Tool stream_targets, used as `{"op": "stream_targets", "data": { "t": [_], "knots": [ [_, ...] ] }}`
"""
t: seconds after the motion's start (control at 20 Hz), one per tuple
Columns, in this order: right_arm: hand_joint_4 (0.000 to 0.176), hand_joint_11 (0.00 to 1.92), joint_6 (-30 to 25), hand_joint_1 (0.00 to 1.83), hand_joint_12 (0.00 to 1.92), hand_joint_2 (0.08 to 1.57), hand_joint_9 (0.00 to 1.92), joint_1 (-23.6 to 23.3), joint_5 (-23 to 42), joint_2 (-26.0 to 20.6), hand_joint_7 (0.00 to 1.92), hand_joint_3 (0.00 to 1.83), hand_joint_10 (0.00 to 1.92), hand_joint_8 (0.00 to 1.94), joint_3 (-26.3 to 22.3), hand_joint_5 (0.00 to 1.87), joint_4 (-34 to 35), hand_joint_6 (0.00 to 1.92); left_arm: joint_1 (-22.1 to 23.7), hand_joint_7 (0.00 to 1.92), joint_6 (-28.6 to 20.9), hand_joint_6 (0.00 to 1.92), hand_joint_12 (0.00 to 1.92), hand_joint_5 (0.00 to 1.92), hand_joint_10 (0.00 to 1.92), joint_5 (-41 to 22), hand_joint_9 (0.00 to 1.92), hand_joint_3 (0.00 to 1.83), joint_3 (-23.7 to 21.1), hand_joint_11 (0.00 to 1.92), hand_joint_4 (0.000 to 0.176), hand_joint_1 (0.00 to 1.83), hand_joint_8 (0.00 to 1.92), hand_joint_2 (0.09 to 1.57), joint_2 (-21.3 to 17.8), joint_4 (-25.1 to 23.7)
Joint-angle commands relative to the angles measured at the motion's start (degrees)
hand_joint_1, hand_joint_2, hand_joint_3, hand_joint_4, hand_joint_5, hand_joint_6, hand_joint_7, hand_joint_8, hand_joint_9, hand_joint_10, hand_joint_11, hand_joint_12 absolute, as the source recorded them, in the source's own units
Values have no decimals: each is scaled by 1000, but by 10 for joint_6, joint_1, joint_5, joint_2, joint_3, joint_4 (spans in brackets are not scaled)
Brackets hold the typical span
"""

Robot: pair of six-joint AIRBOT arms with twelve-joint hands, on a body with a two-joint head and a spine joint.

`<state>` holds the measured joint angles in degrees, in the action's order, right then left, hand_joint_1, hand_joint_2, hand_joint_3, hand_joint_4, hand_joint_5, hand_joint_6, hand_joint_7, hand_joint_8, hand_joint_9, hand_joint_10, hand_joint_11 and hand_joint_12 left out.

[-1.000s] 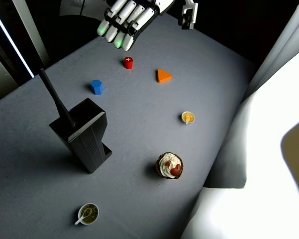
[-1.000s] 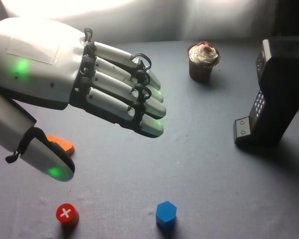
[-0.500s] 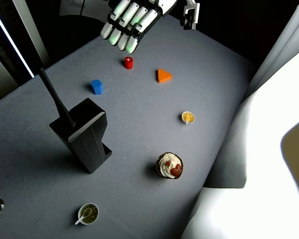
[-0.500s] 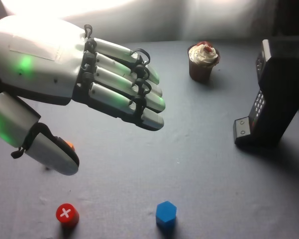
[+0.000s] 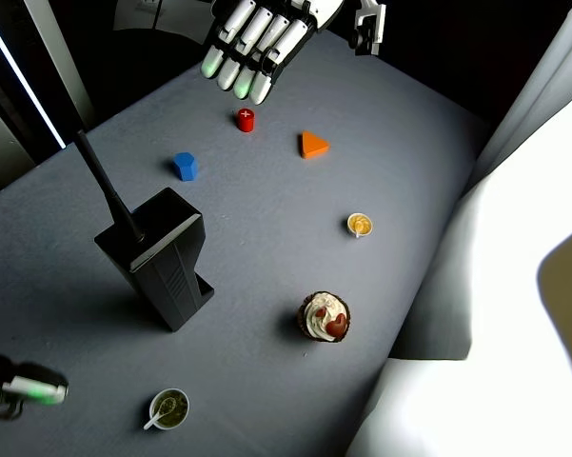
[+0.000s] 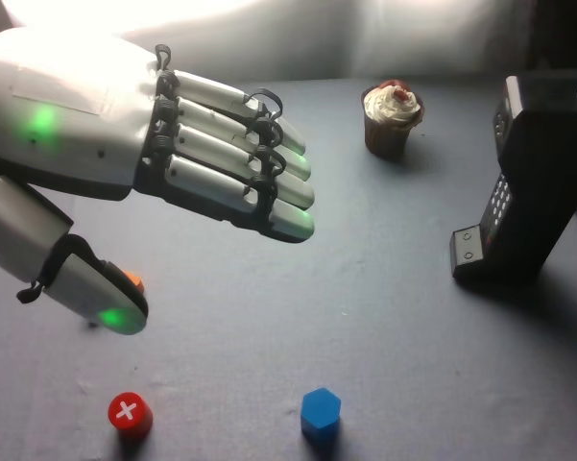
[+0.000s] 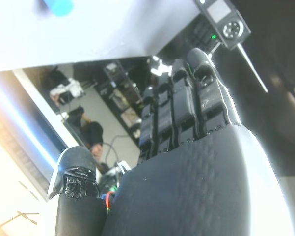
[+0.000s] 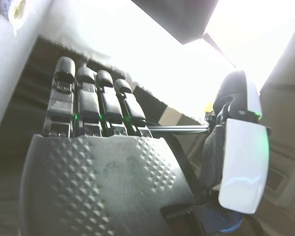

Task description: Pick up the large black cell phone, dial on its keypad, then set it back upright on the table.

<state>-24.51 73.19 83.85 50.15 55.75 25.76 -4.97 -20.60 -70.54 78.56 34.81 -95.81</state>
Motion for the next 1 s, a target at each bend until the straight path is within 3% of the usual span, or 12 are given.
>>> {"op": "stream_targets", "data": {
  "t": [0.0, 0.2, 0.35, 0.5, 0.7, 0.75, 0.85, 0.95],
  "knots": [
    [18, 0, -5, 619, 284, 877, 11, -11, 60, -1, 18, 0, 1, 0, 5, 0, 5, 0, 16, 208, 1, 3, 316, 144, 7, -15, 159, 0, 0, 0, 23, 0, 5, 1227, -4, 57],
    [1, 0, -5, 644, 306, 900, 30, -46, 41, 5, 34, 5, 7, 6, 13, 28, 6, 6, 17, 220, -2, 1, 353, 154, 1, -15, 171, 1, 0, 0, 27, 0, 2, 1227, -4, 58],
    [0, 0, -5, 712, 190, 896, 0, -68, 33, 10, 0, 0, 0, 0, 11, 2, 17, 0, 18, 213, 3, 5, 334, 160, 2, -14, 144, 0, 1, 0, 24, 0, 3, 1220, -5, 55],
    [0, 0, -1, 834, 44, 970, 0, -93, 12, 14, 0, 11, 0, 0, 10, 7, 17, 1, 18, 251, 4, 5, 443, 184, 9, -17, 181, 0, 0, 0, 19, 8, 7, 1221, -6, 55],
    [0, 7, 20, 947, 46, 954, 0, -130, -19, 19, 0, 0, 0, 0, 13, 0, 14, 0, 18, 252, 1, 3, 465, 189, 4, -18, 183, 0, 0, 0, 26, 10, 2, 1217, -6, 55],
    [16, 27, 28, 930, 59, 945, 0, -147, -30, 21, 0, 0, 0, 0, 16, 0, 10, 0, 18, 234, 0, 1, 489, 186, 2, -19, 183, 0, 0, 0, 24, 1, 1, 1220, -6, 55],
    [18, 10, 33, 972, 62, 977, 0, -164, -42, 21, 0, 7, 0, 0, 17, 0, 6, 0, 18, 237, -1, 3, 557, 178, 8, -22, 203, 0, 0, 0, 17, 14, 3, 1221, -6, 55],
    [26, 0, 40, 943, 75, 996, 0, -187, -56, 21, 0, 6, 0, 0, 17, 0, -5, 0, 19, 216, 0, 5, 443, 164, 6, -23, 188, 1, 1, 0, 18, 0, 2, 1226, -6, 55]
  ]
}}
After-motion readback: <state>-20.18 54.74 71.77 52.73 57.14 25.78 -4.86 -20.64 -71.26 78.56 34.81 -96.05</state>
